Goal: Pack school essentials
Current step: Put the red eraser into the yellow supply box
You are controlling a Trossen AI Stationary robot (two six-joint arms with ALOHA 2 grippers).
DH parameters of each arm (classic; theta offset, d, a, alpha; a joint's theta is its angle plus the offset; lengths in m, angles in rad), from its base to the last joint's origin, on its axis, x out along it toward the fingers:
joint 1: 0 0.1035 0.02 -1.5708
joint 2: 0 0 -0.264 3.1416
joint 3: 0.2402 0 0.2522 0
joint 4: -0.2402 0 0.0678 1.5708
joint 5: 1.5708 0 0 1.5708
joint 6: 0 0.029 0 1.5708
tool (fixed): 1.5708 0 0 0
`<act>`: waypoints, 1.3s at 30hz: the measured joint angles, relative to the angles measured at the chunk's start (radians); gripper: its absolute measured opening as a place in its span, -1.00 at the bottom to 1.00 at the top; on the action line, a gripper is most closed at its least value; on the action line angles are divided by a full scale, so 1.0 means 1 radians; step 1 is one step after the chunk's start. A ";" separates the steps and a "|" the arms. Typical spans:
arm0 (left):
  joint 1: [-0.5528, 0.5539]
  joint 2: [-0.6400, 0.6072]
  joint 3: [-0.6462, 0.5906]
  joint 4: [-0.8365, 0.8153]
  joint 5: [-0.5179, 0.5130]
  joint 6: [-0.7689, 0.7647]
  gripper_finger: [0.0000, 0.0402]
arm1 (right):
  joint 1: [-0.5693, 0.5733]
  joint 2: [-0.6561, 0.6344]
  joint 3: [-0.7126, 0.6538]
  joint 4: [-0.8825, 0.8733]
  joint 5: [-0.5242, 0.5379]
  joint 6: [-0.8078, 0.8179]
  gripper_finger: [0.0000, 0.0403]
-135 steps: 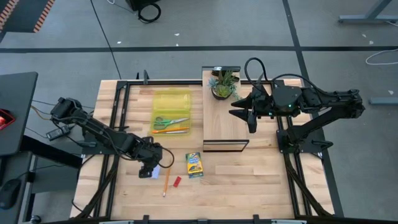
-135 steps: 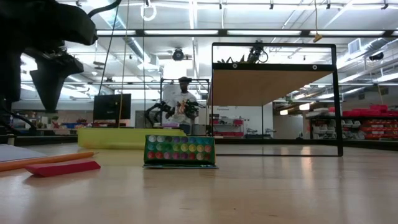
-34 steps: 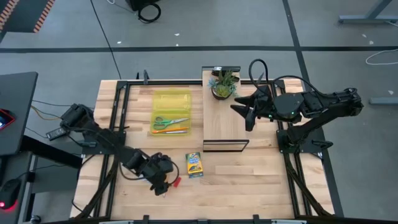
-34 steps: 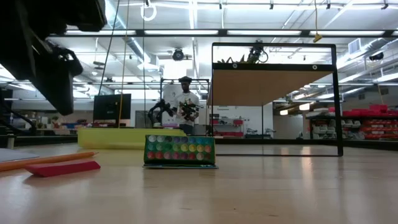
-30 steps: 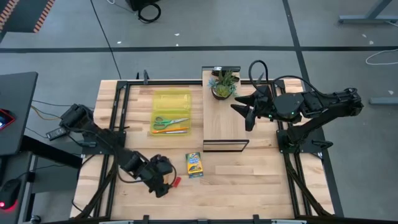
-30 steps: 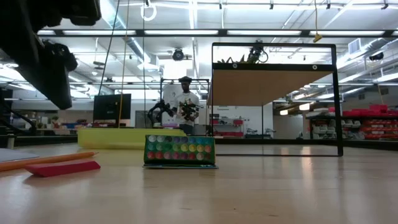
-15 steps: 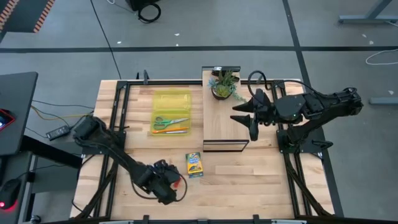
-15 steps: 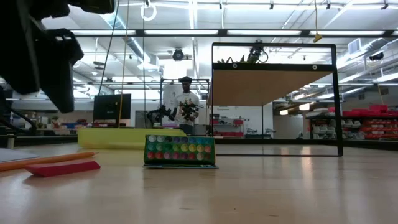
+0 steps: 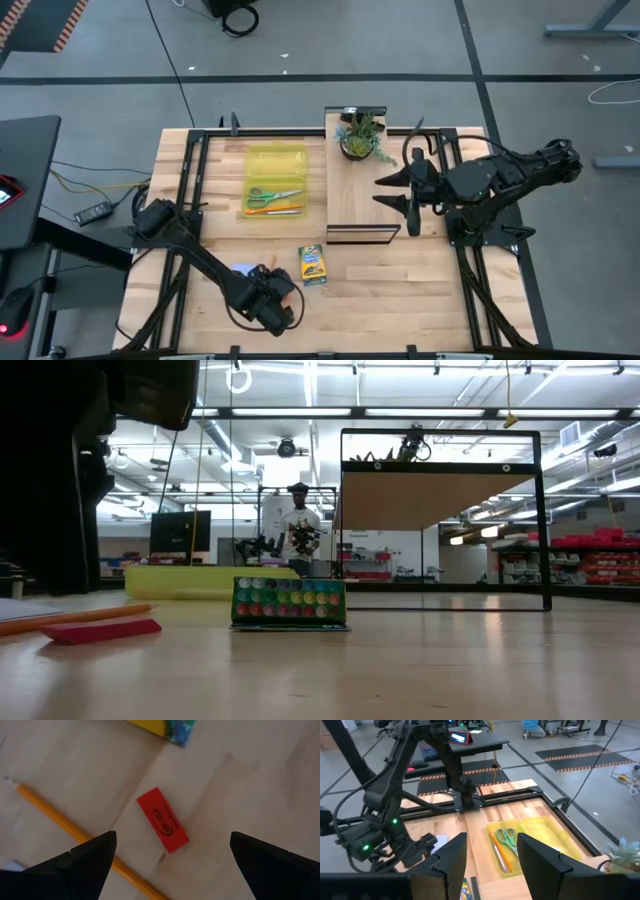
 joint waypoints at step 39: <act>0.030 0.073 0.000 0.007 0.018 -0.371 -0.46 | 0.000 0.000 0.001 0.034 0.002 -0.018 -0.11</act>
